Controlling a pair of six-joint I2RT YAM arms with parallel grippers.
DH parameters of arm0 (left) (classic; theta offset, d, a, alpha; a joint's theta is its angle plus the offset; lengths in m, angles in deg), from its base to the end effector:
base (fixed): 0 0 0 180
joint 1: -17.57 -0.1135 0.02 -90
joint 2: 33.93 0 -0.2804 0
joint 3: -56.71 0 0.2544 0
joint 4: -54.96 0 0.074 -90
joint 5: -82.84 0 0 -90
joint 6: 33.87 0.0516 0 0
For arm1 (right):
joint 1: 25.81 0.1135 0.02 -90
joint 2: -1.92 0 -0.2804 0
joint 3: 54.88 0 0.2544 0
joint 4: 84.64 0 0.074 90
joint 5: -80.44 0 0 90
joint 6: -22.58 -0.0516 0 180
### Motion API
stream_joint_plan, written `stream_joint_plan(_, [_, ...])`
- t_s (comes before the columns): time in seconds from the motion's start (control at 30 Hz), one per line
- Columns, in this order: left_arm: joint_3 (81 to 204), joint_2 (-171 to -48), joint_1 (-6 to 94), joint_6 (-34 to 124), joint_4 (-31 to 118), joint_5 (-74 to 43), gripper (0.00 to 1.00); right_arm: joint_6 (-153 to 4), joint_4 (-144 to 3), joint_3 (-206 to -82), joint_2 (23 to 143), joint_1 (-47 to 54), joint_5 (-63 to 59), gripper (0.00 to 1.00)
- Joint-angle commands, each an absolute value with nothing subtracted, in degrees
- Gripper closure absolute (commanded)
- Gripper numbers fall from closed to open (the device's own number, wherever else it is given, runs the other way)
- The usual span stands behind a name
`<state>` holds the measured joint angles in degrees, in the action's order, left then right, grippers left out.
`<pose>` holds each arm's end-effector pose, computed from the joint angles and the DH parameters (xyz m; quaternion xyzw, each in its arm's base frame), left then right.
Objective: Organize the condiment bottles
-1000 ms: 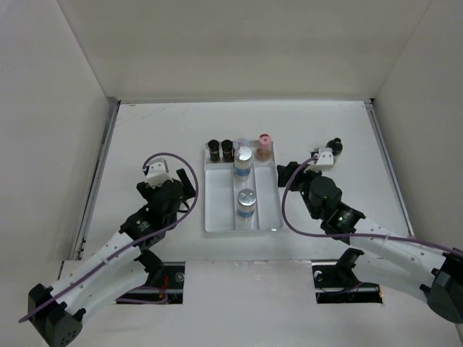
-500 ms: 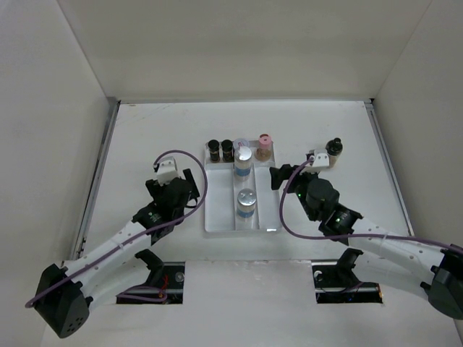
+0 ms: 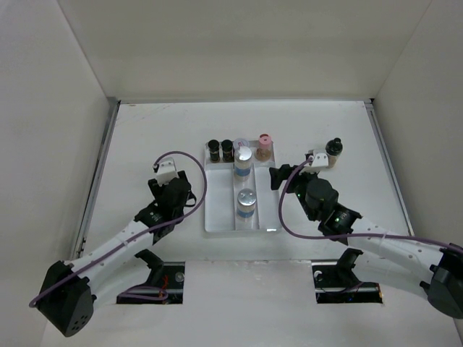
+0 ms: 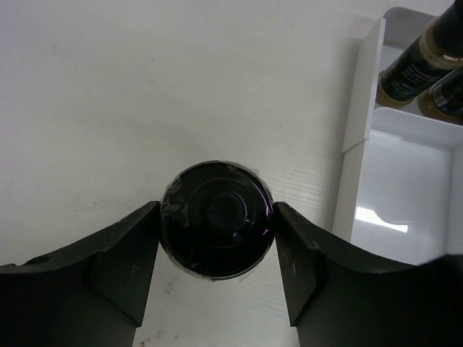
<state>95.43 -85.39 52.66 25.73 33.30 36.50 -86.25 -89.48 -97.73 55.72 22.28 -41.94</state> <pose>0.1721 -0.0774 0.2138 -0.1397 0.8276 0.0425 0.5421 0.1682 0.1461 0.2789 -0.0001 0.7382 0.1809 0.6499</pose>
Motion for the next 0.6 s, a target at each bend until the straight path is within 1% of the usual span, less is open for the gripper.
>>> stream_joint_plan(0.0, [99.8,-81.0,54.5,28.5,37.2,37.5,0.67,-86.1,-93.0,-98.4,55.4,22.6,-42.6,0.09])
stream_joint_plan(0.1, [104.9,-80.2,59.0,30.5,37.8,37.8,0.68,-86.1,-93.0,-98.4,55.5,22.7,-42.7,0.09])
stream_joint_plan(0.2, [110.2,-84.8,63.1,30.7,38.7,37.1,0.68,-86.3,-93.0,-98.3,55.6,22.2,-42.8,0.09])
stream_joint_plan(0.3, [112.0,-90.2,66.9,31.1,43.8,36.3,0.68,-86.5,-92.4,-98.5,55.9,21.9,-43.0,0.09])
stream_joint_plan(0.43, [113.8,-98.5,66.0,32.5,49.6,34.6,0.68,-86.5,-92.6,-98.1,55.3,21.7,-43.1,0.09])
stream_joint_plan(0.57, [114.6,-103.4,64.0,32.6,54.2,31.4,0.68,-86.5,-92.7,-98.1,54.8,21.7,-43.1,0.09])
